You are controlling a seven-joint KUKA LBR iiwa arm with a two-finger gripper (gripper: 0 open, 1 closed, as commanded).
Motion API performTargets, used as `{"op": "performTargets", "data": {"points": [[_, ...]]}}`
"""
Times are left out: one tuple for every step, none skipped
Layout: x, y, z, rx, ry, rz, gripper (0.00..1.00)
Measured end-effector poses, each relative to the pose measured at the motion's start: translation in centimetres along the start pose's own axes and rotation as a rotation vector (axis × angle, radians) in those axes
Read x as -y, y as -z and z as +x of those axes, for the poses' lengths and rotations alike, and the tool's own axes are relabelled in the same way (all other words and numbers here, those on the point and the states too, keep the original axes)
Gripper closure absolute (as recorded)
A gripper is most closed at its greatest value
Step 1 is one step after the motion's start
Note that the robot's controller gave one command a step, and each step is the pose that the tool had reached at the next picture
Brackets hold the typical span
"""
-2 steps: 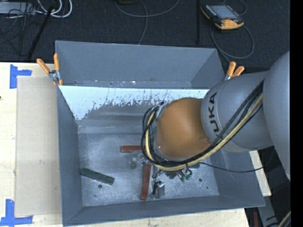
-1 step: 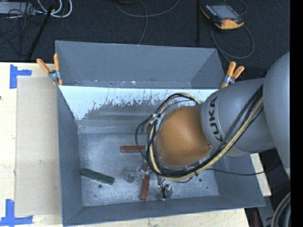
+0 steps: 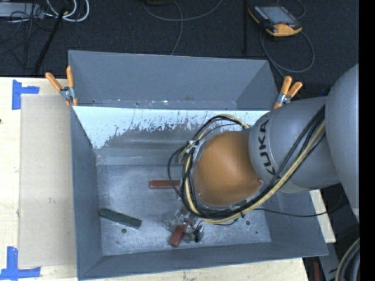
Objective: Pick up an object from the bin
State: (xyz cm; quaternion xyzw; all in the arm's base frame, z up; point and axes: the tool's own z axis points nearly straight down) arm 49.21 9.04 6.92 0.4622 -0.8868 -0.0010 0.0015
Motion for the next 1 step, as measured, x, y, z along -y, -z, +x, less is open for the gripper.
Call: {"op": "performTargets", "data": {"points": [[0.22, 13.55, 1.42, 0.006, 0.007, 0.008, 1.0]]}}
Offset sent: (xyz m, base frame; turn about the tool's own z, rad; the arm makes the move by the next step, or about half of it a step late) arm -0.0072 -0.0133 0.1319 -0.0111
